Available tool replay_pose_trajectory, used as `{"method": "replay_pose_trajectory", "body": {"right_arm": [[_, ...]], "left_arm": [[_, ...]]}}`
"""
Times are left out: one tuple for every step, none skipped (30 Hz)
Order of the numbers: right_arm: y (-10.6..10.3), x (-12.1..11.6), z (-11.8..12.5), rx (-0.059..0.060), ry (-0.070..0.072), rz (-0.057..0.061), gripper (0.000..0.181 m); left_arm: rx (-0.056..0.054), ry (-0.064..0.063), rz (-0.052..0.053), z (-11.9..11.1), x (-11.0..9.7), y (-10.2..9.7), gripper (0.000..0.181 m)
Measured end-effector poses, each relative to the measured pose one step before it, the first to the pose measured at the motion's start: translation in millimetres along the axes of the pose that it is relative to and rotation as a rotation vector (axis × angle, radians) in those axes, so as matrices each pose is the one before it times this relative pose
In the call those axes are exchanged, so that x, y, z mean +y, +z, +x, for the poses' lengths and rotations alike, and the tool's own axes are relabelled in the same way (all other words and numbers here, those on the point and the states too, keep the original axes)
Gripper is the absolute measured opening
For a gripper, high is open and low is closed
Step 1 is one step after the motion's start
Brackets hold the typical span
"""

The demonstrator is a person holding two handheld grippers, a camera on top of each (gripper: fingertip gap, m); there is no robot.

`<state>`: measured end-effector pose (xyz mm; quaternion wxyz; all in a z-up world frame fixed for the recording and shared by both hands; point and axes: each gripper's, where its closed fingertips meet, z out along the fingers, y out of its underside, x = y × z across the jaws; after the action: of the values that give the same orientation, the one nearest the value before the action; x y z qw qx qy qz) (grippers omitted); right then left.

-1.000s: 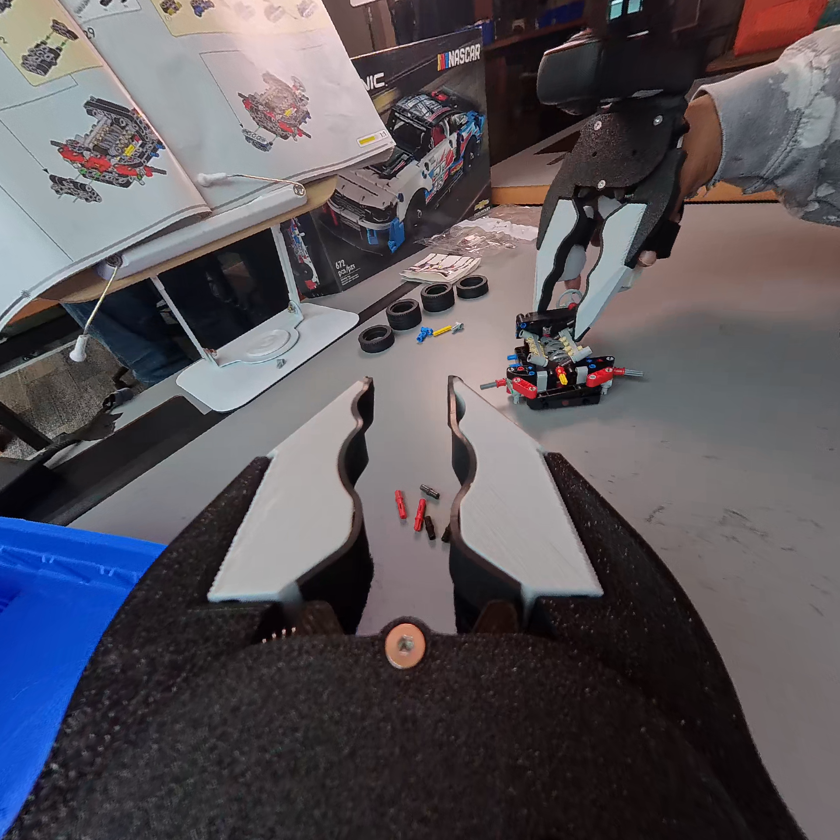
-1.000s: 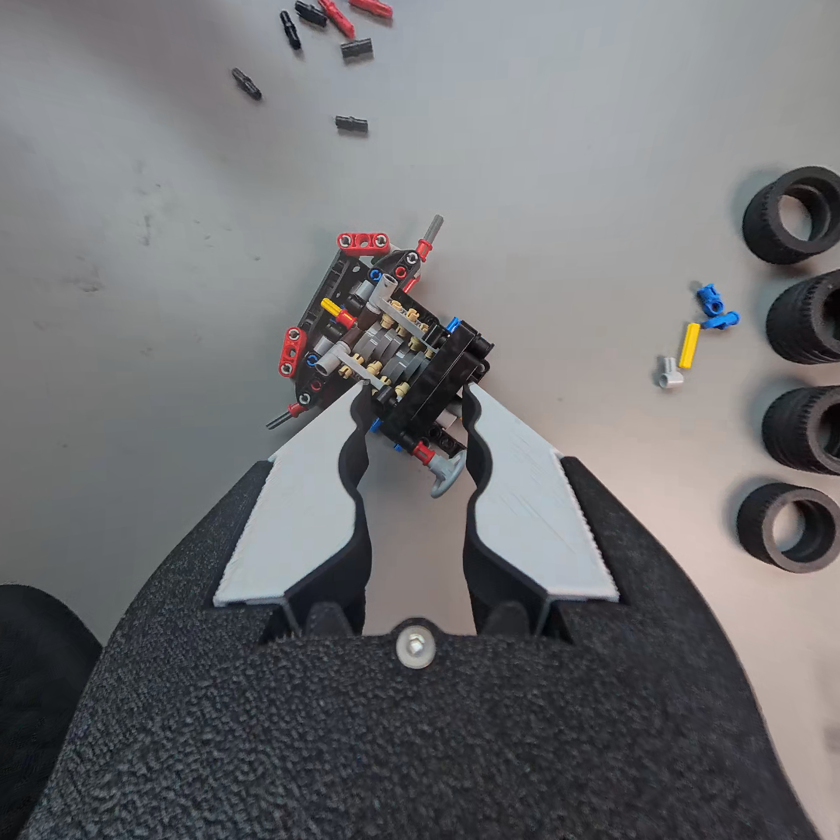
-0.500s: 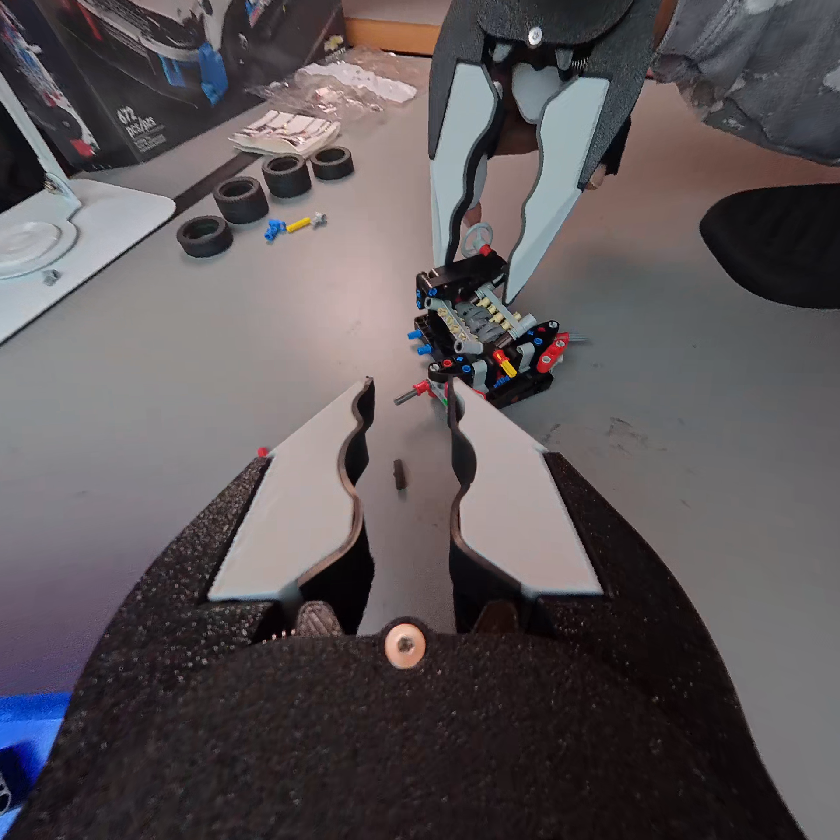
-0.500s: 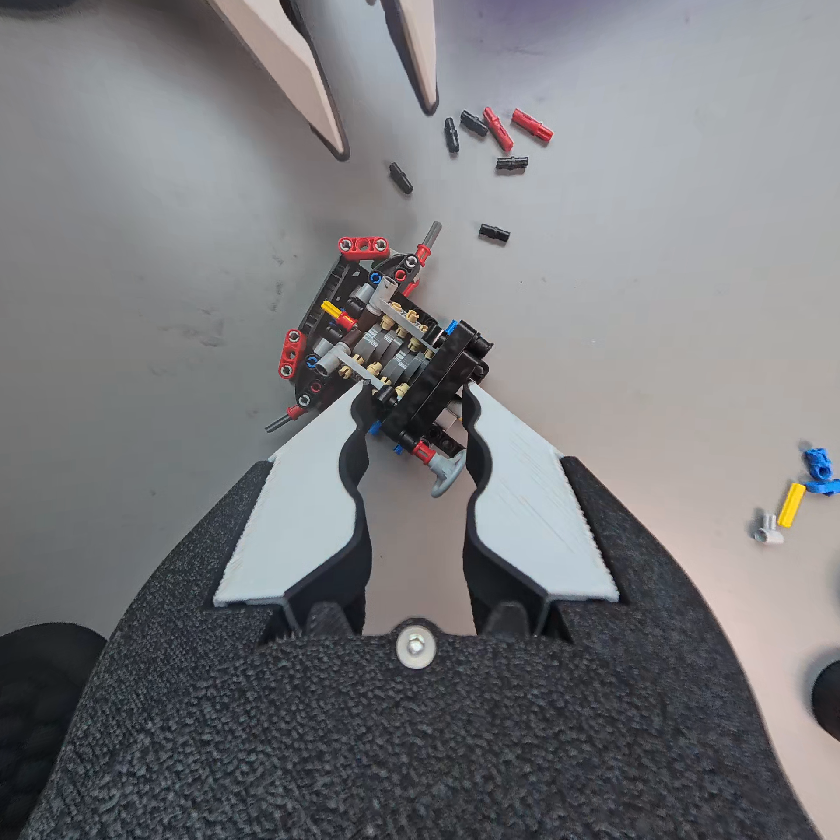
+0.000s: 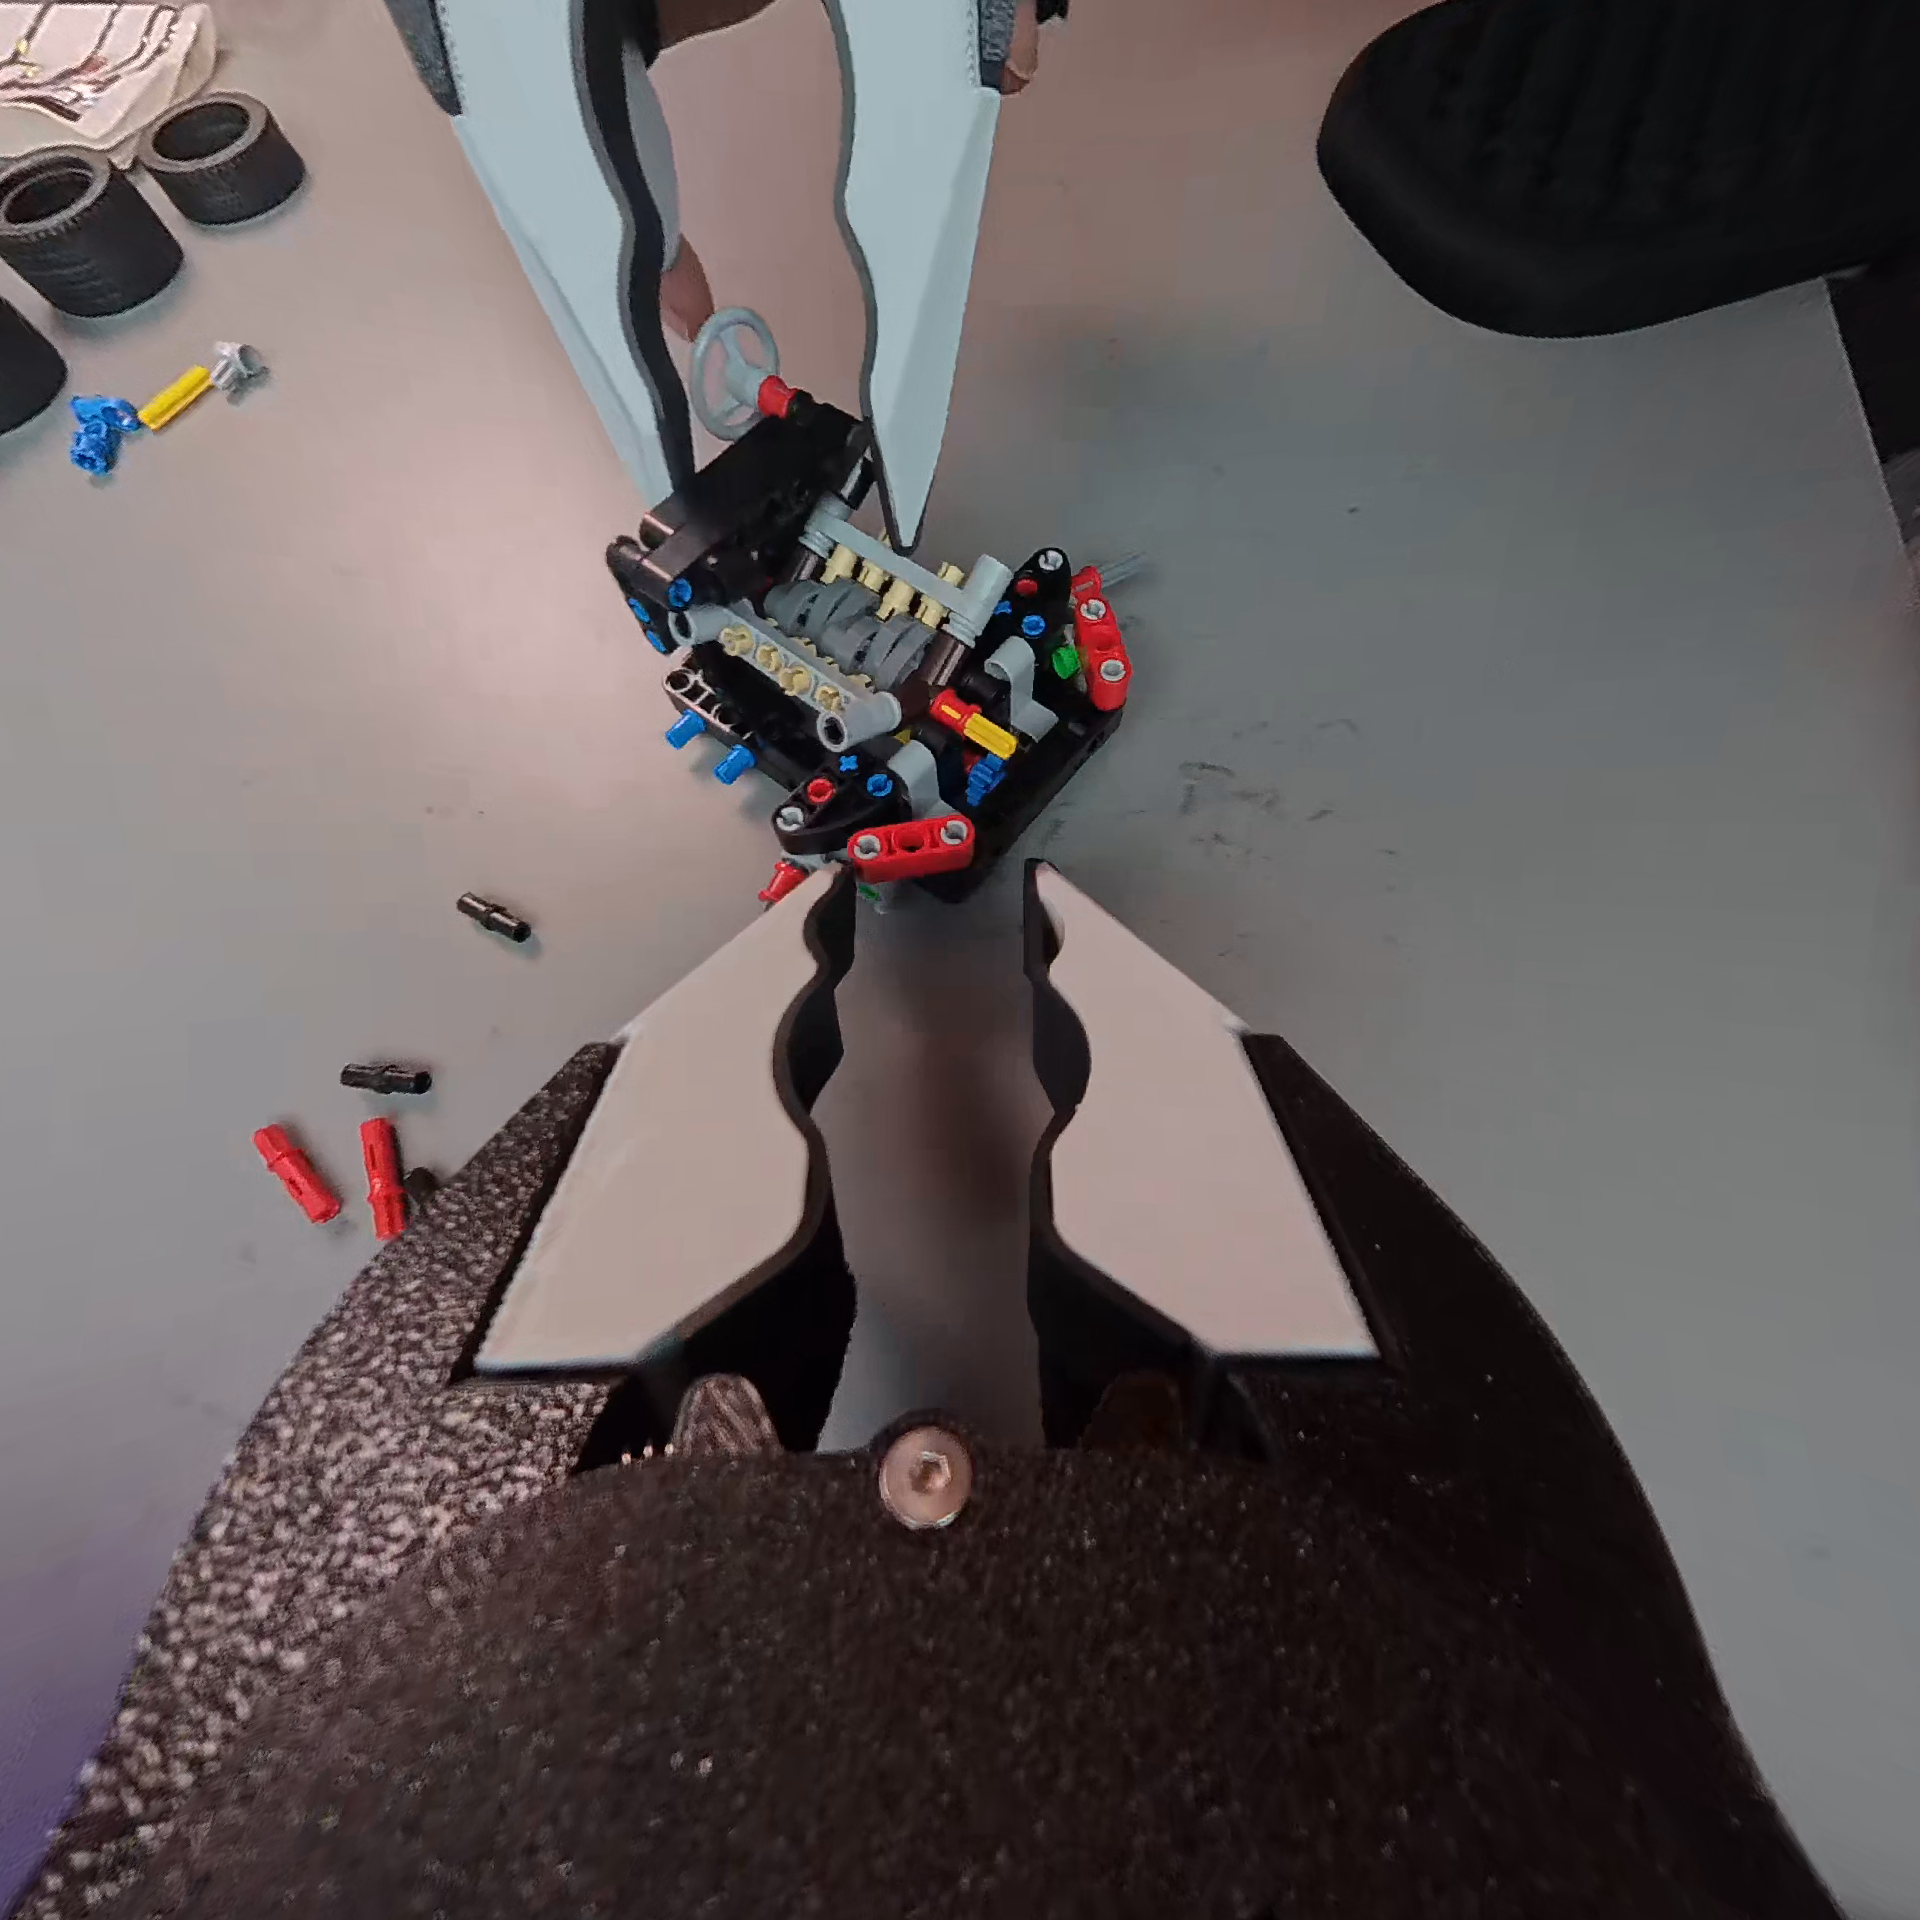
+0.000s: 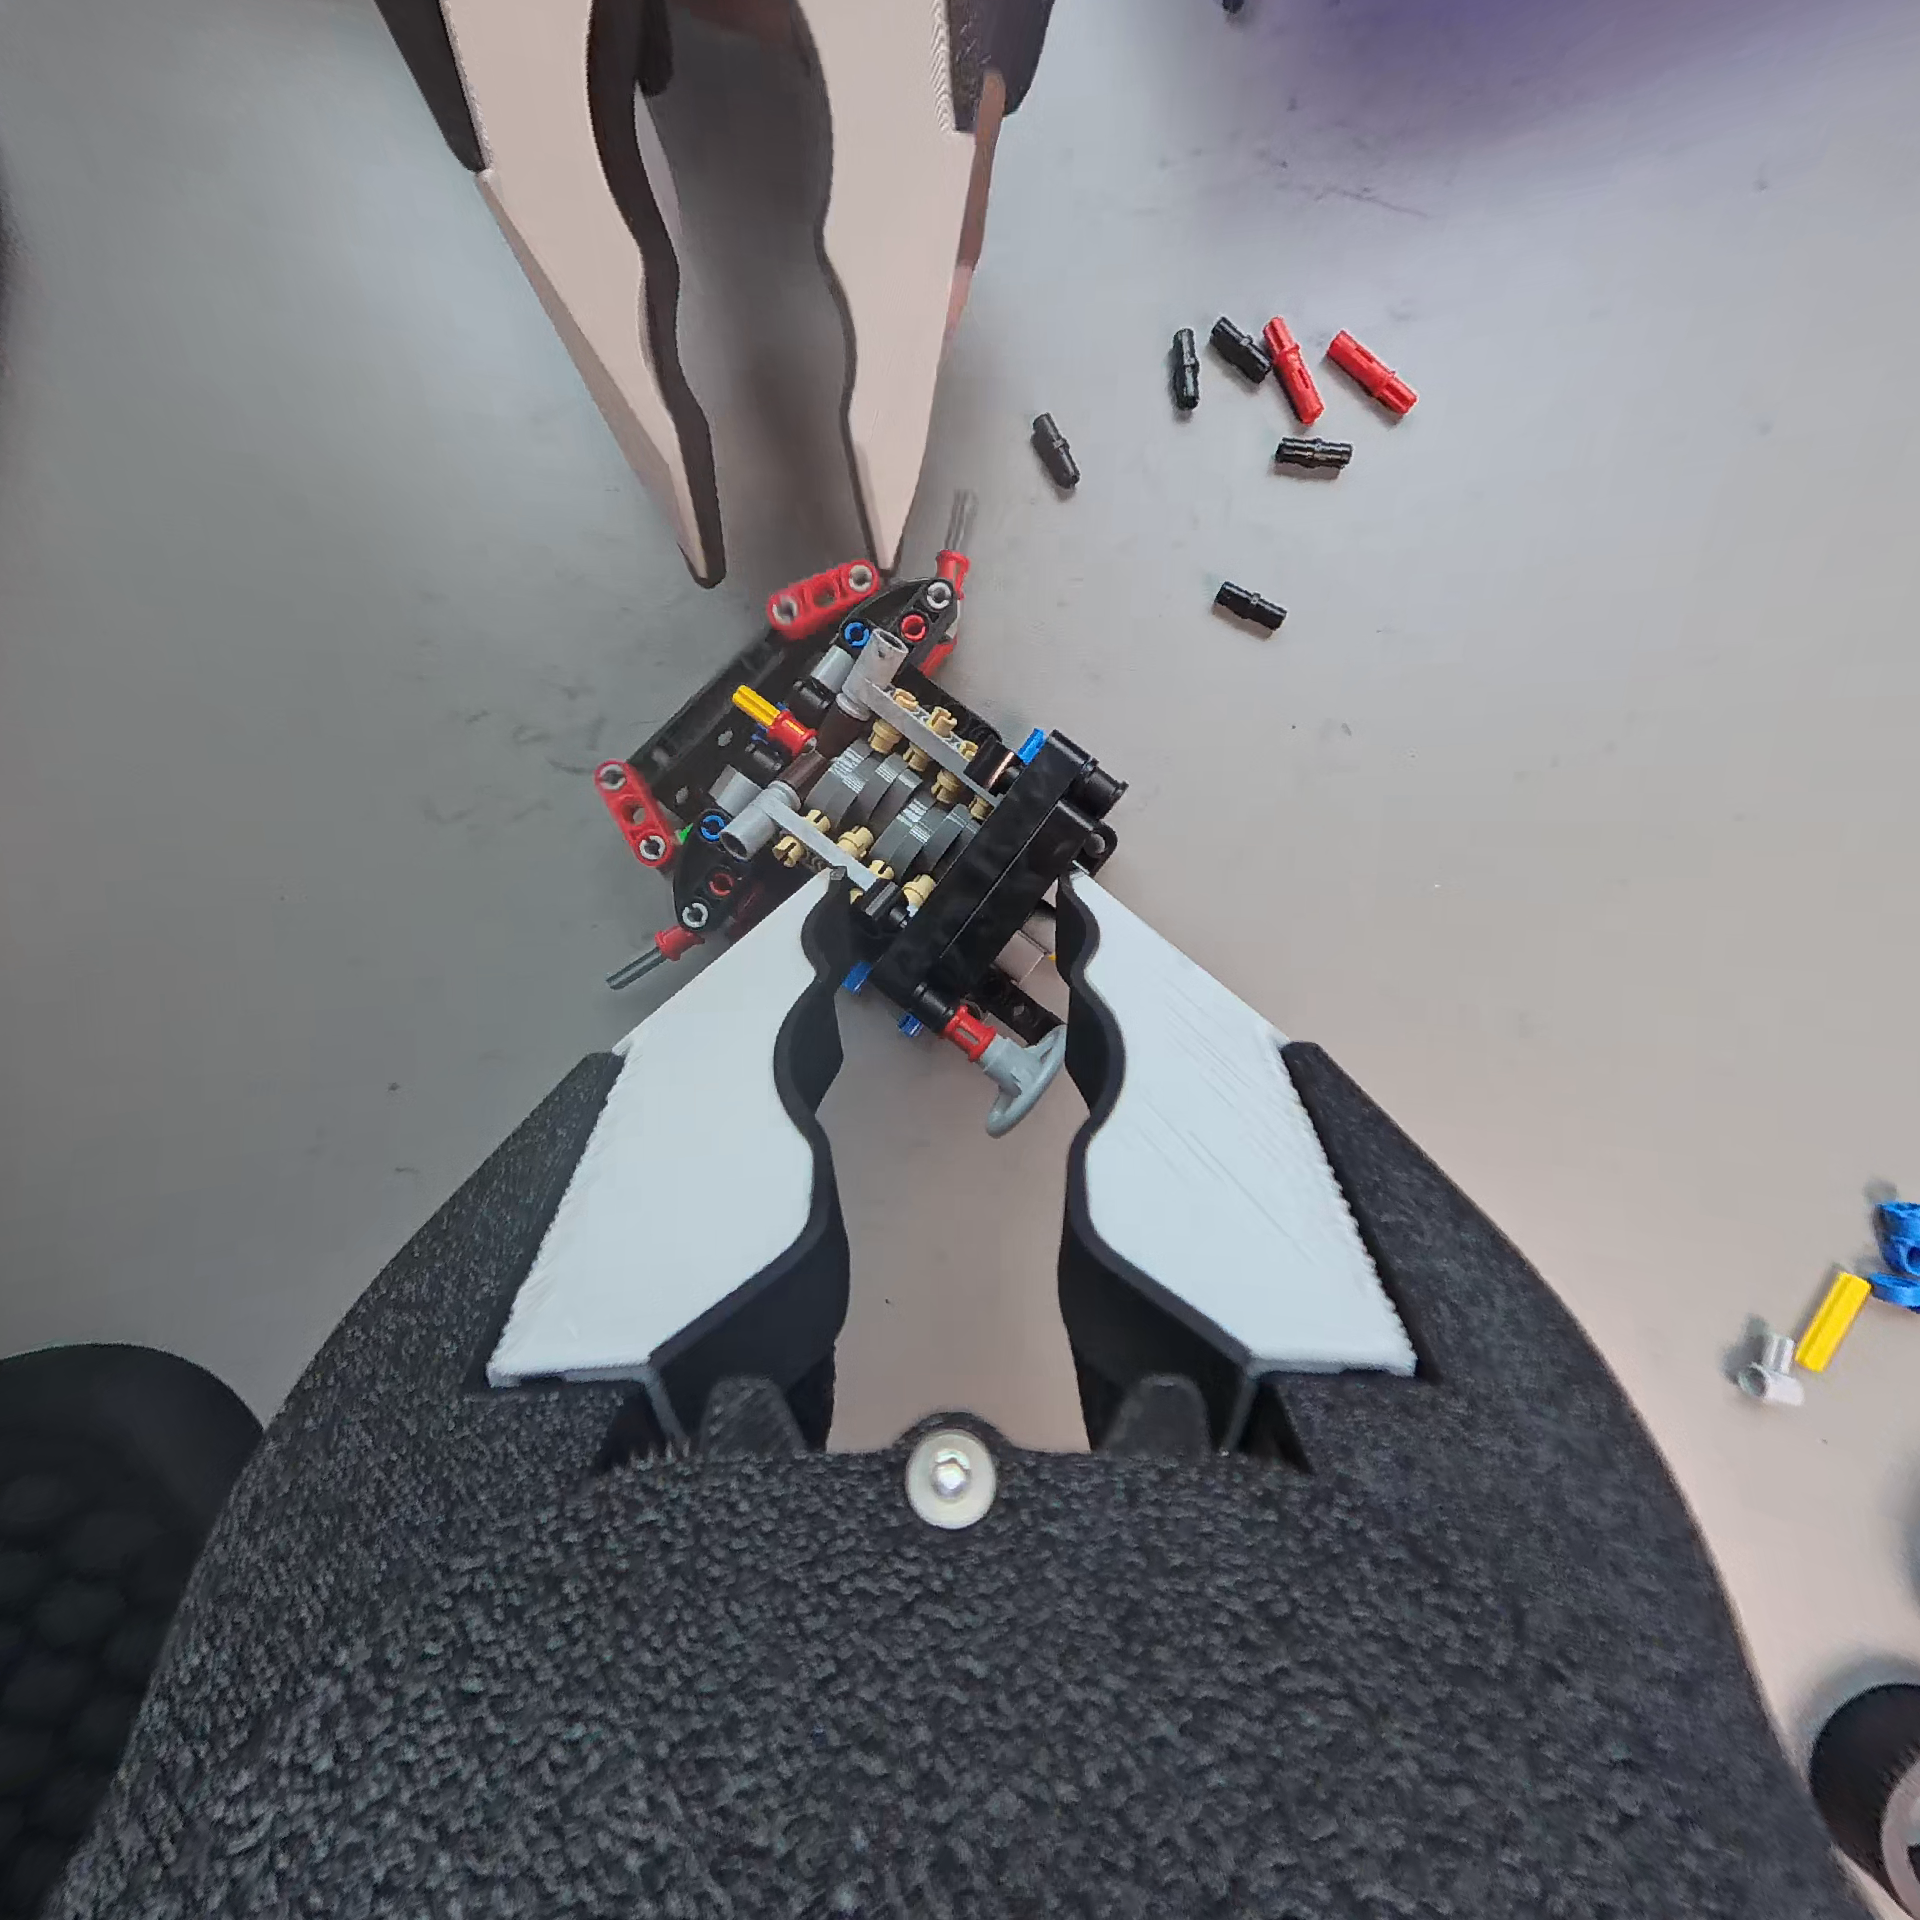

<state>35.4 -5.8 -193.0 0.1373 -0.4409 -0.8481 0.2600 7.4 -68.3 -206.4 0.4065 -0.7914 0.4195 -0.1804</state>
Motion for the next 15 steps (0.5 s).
{"method": "replay_pose_trajectory", "body": {"right_arm": [[-0.22, 0.12, -0.73, -0.006, -0.0019, 0.0056, 0.039], [-0.3, 0.37, -0.18, -0.0014, 0.0012, 0.0061, 0.039], [-0.28, 0.73, 0.67, 0.0044, 0.003, 0.005, 0.039], [-0.53, 0.68, 0.64, 0.0061, 0.0046, 0.006, 0.039], [-0.78, 0.88, 0.8, 0.0097, 0.0028, 0.005, 0.039], [-1.06, 0.03, 0.77, 0.0105, 0.0024, 0.0091, 0.039], [-2.99, -2.97, 0.95, 0.0088, 0.0071, 0.0273, 0.041], [-6.25, -5.95, -0.02, -0.0064, 0.017, 0.0417, 0.043], [-9.54, -9.31, 4.24, 0.011, 0.02, 0.056, 0.045], [-11.83, -12.46, 11.63, 0.0478, 0.0123, 0.0688, 0.047], [-12.43, -13.94, 21.51, 0.096, 0.0108, 0.0694, 0.042], [-10.54, -12.9, 30.61, 0.1328, 0.0181, 0.0575, 0.037], [-6.48, -10.34, 33.96, 0.1389, 0.022, 0.042, 0.036], [-2.55, -7.05, 40.12, 0.1688, 0.0385, 0.0285, 0.034], [1.85, -3.57, 41.46, 0.1704, 0.0524, 0.0167, 0.032]], "left_arm": [[0.0062, 0.0091, 0.0007, 2.26, -0.73, 0.35, 0.031], [-0.0019, 0.0056, -0.0004, 0.37, -0.15, 0.14, 0.03], [-0.0053, 0.0006, 0.0011, -0.74, -0.06, -0.21, 0.027], [0.0008, -0.0042, 0.0032, -0.47, -0.41, -0.39, 0.025], [0.0046, -0.0048, 0.0045, 0.05, -0.55, -0.36, 0.025], [-0.0042, -0.0038, 0.004, -1.0, -0.61, -0.26, 0.025], [-0.0127, -0.0046, 0.0034, -2.36, -0.63, -0.32, 0.024], [-0.0087, -0.0068, 0.0055, -1.86, -1.09, -0.42, 0.024], [-0.0051, -0.0081, 0.0091, -1.45, -1.62, -0.81, 0.024], [-0.0049, -0.0073, 0.0111, -1.38, -1.98, -1.11, 0.024], [-0.0069, -0.0053, 0.0111, -1.65, -1.95, -1.2, 0.024], [-0.0114, -0.0038, 0.0117, -2.37, -1.98, -1.27, 0.024], [-0.0146, -0.0047, 0.0128, -3.06, -2.04, -1.15, 0.025], [-0.0138, -0.0074, 0.0125, -3.28, -1.85, -1.0, 0.025], [-0.0103, -0.0097, 0.0099, -2.91, -1.15, -0.77, 0.025]]}}
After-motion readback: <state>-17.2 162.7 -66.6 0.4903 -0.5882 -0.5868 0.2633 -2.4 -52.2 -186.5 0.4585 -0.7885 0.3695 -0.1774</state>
